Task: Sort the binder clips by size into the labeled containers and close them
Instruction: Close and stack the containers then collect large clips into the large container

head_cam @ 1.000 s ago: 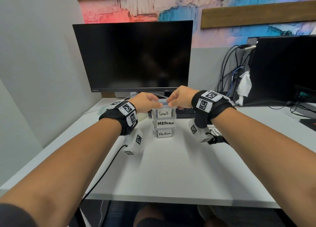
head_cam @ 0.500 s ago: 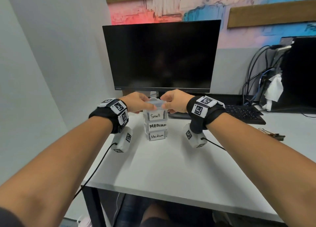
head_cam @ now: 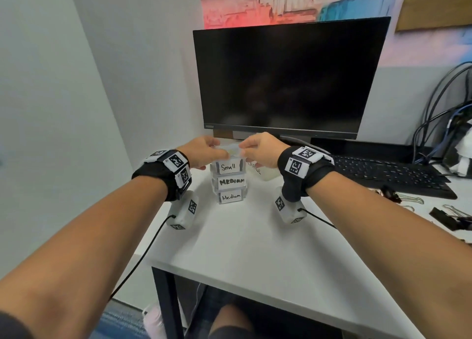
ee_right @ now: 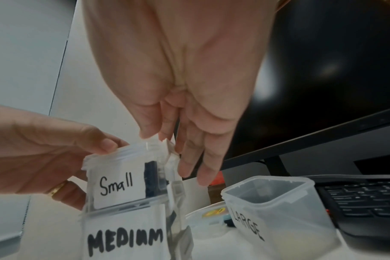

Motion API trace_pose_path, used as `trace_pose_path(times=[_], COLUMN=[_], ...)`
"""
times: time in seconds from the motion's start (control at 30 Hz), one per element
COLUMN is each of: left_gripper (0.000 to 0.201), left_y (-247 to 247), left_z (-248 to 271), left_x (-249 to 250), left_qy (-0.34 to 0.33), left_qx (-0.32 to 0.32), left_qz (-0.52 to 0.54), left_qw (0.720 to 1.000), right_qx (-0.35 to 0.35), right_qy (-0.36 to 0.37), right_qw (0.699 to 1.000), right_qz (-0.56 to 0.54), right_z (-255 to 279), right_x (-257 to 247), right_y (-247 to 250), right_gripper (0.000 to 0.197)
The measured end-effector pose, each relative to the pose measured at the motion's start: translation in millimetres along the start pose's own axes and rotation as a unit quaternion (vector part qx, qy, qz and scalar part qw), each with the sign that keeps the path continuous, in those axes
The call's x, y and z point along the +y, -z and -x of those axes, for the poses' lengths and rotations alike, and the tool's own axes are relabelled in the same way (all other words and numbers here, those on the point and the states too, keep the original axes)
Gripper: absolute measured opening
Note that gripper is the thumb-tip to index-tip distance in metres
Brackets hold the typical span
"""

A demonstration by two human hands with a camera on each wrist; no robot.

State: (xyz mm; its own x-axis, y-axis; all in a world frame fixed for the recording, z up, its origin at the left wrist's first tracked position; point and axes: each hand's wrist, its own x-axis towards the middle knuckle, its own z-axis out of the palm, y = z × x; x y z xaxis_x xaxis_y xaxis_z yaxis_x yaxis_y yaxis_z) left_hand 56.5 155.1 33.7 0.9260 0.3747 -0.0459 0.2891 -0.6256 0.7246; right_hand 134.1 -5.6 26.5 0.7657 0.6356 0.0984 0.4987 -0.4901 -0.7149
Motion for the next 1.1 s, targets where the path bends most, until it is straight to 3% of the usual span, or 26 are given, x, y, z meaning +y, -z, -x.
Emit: trace_pose_path(times=[0.2, 0.33, 0.57, 0.63, 0.8, 0.97, 1.1], left_gripper=[0.062, 0.061, 0.061, 0.060, 0.055, 0.036, 0.049], left_y=[10.4, 14.7, 17.1, 16.0, 10.3, 7.8, 5.1], left_z=[-4.7, -9.9, -21.9, -25.5, -33.5, -37.5, -36.9], left_x=[-13.2, -19.4, -23.5, -23.6, -22.8, -22.3, -20.1], left_qy=[0.012, 0.014, 0.030, 0.034, 0.018, 0.005, -0.008], left_qx=[0.027, 0.034, 0.038, 0.042, 0.072, 0.096, 0.104], left_qz=[0.004, 0.000, 0.007, 0.011, 0.029, 0.009, -0.007], left_qw=[1.000, 0.999, 0.999, 0.999, 0.997, 0.995, 0.995], right_qx=[-0.023, 0.002, -0.065, -0.070, -0.033, -0.005, -0.010], right_qy=[0.008, -0.051, -0.135, -0.173, -0.148, -0.164, -0.180], right_qw=[0.998, 0.991, 0.917, 0.908, 0.909, 0.914, 0.922], right_qz=[0.054, 0.126, 0.370, 0.376, 0.389, 0.371, 0.344], right_z=[-11.0, -25.2, -33.7, -40.0, -47.6, -44.0, -35.6], right_x=[-7.4, -0.3, 23.4, 34.6, 48.6, 50.2, 53.4], right_y=[-14.5, -19.5, -13.1, -14.2, -16.3, -9.4, -0.8], right_gripper=[0.042, 0.041, 0.036, 0.036, 0.032, 0.030, 0.031])
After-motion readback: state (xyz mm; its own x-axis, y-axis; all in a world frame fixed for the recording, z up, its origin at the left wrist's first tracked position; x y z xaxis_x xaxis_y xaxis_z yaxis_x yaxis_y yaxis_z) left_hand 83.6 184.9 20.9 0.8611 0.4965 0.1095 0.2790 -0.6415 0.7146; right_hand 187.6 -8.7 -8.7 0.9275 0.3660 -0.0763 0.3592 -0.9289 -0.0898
